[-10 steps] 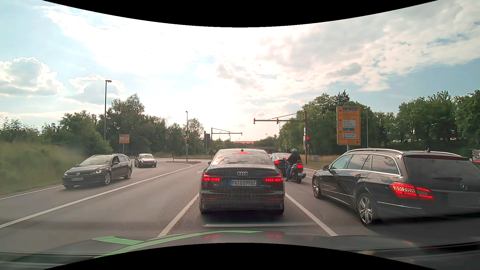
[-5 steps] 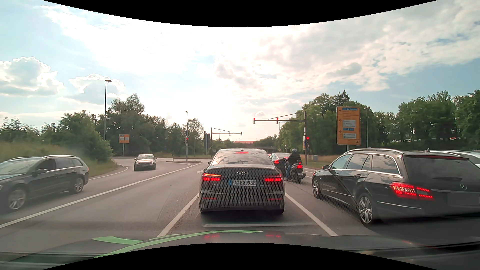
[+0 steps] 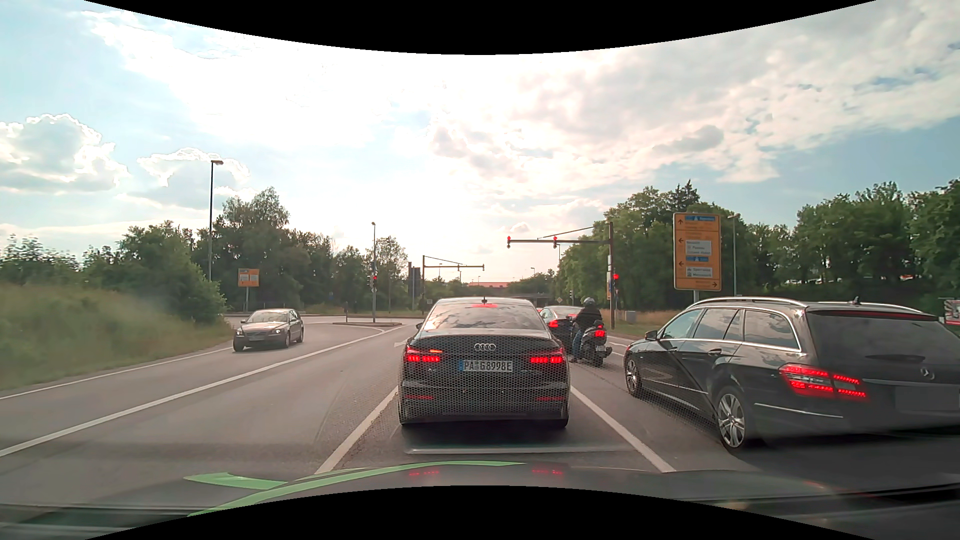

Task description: Follow the waypoints while adhering to traffic rules and regulations

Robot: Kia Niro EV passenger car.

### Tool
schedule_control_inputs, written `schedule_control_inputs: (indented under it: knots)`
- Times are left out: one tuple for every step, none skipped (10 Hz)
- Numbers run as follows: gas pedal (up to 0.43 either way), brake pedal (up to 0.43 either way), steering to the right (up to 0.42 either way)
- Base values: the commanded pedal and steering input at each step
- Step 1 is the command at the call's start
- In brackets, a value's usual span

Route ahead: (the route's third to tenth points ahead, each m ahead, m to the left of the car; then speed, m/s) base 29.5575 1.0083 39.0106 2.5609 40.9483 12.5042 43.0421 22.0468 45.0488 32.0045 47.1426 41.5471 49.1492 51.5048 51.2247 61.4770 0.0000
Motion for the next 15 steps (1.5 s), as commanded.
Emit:
schedule_control_inputs:
  knots:
    - [0.0, 0.293, -0.001]
    - [0.0, 0.293, -0.001]
    - [0.0, 0.293, -0.001]
    - [0.0, 0.293, -0.001]
    - [0.0, 0.293, -0.002]
    - [0.0, 0.293, -0.001]
    - [0.0, 0.293, -0.001]
    - [0.0, 0.293, -0.002]
    - [0.0, 0.293, -0.001]
    - [0.0, 0.293, -0.001]
    - [0.0, 0.299, -0.002]
    - [0.0, 0.293, -0.001]
    - [0.0, 0.293, -0.001]
    - [0.0, 0.293, -0.002]
    - [0.0, 0.293, -0.002]
